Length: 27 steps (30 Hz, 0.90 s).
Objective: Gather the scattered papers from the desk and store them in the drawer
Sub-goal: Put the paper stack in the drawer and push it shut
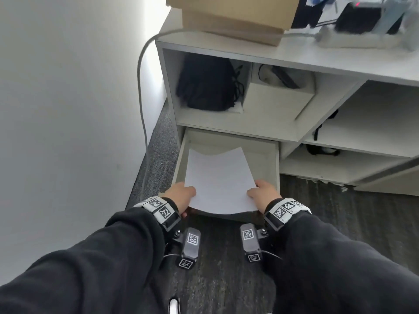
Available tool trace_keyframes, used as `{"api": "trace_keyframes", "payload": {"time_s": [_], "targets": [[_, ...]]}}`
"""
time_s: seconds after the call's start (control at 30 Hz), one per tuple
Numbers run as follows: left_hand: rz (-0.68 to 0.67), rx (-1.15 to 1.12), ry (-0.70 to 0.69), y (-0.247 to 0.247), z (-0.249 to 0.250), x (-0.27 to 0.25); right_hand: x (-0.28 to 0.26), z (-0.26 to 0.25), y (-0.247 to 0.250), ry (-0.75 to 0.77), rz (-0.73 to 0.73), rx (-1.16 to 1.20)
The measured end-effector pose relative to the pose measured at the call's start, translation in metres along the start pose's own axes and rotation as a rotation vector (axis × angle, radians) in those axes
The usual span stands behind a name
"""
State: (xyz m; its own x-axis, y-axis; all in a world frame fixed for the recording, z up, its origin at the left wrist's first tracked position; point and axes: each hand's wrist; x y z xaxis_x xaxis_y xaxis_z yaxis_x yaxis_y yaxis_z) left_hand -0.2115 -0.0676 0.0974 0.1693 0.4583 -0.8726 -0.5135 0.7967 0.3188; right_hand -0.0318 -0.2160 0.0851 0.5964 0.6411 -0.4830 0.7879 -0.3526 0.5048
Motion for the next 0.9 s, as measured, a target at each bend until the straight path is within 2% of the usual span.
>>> {"api": "trace_keyframes", "payload": {"time_s": [0.13, 0.3, 0.5, 0.67, 0.9], "targets": [[0.040, 0.107, -0.026, 0.002, 0.025, 0.052, 0.050, 0.010, -0.013, -0.080, -0.002, 0.042], [0.045, 0.097, -0.031, 0.000, 0.041, 0.115, 0.104, 0.027, -0.027, -0.177, -0.001, 0.083], [-0.019, -0.012, 0.077, -0.005, 0.038, 0.171, 0.150, 0.047, -0.042, -0.231, -0.010, 0.065], [-0.043, -0.104, 0.141, -0.007, 0.035, 0.199, 0.172, 0.066, -0.056, -0.271, -0.040, 0.093], [-0.069, -0.257, 0.283, -0.010, 0.020, 0.221, 0.185, 0.080, -0.070, -0.419, -0.089, 0.278]]}}
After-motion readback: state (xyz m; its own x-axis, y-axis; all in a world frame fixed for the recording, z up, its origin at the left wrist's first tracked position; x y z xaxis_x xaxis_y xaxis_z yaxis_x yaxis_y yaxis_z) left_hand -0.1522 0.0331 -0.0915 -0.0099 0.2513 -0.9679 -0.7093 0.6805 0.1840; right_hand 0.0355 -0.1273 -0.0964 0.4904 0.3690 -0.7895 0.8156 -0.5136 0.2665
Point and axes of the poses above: each hand's wrist, its own x-axis towards the middle knuckle, its own y-axis out of the back of the hand, z = x × y, and after that the axes turned 12 degrees about y, right-handed
